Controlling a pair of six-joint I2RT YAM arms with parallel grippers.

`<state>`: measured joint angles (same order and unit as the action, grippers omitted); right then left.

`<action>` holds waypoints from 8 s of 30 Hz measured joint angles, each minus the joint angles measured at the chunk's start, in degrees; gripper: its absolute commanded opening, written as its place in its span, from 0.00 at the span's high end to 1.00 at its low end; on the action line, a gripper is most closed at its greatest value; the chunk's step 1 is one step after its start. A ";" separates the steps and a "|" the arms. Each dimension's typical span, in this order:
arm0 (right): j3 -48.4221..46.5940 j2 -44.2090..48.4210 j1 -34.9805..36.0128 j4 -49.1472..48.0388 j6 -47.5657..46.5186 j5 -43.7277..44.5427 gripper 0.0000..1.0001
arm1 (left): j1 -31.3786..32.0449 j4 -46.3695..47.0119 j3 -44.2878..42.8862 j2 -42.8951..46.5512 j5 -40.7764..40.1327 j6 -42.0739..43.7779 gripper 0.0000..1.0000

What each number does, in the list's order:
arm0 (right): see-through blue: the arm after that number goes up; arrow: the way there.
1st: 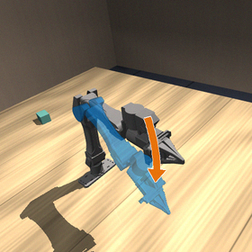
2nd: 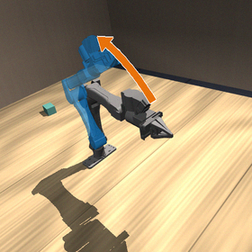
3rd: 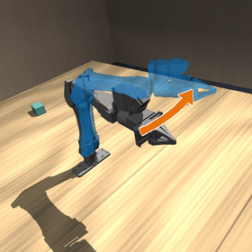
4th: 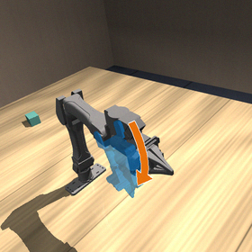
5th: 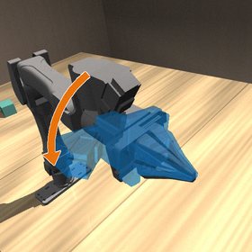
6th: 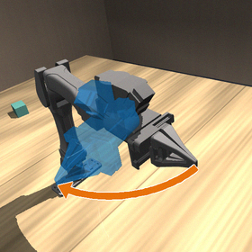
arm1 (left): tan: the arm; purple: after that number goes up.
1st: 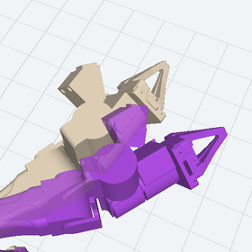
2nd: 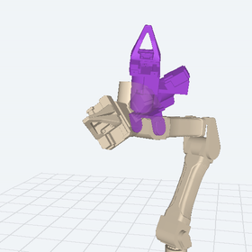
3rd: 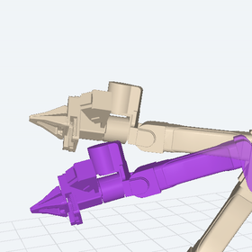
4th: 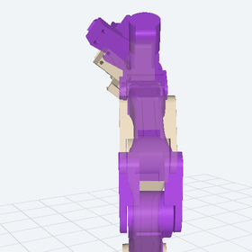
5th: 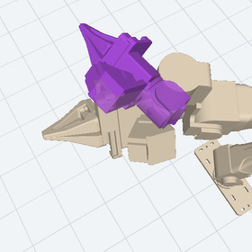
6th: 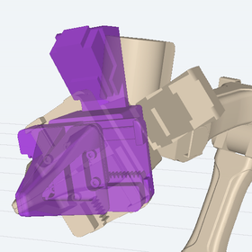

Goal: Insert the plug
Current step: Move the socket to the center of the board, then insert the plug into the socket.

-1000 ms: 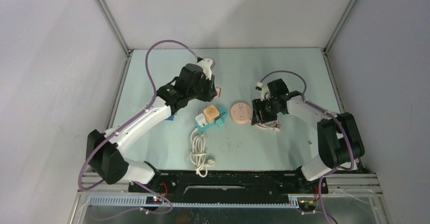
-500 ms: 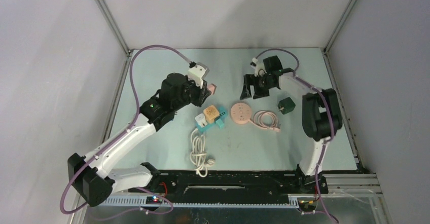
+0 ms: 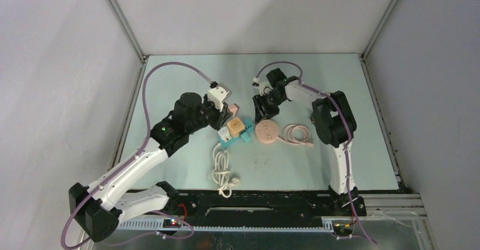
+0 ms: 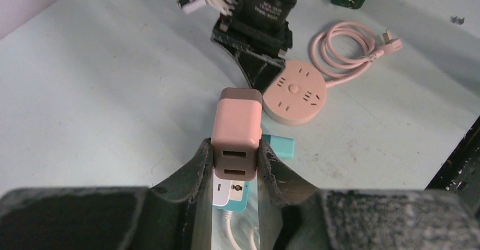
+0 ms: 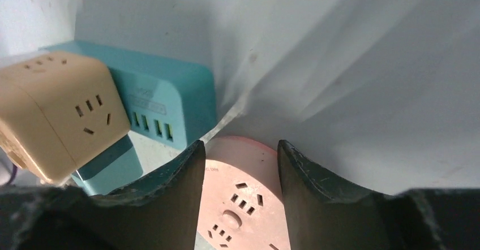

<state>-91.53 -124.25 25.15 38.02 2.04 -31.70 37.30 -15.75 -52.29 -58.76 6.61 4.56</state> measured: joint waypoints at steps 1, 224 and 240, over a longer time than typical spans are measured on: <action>0.46 0.22 0.57 0.09 -0.59 -0.15 0.52 | 0.00 0.20 0.15 0.44 0.00 0.07 1.00; 33.55 58.77 -8.92 -5.55 14.84 -4.13 0.00 | 14.51 54.12 10.29 -24.81 7.37 7.65 1.00; 39.32 60.78 -14.23 -20.20 26.47 -30.32 0.00 | 14.43 61.75 20.09 -8.98 19.15 9.03 1.00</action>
<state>-52.21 -63.46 10.92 17.82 28.51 -62.02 51.72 46.00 -32.21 -67.75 25.76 13.58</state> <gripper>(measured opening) 0.994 0.613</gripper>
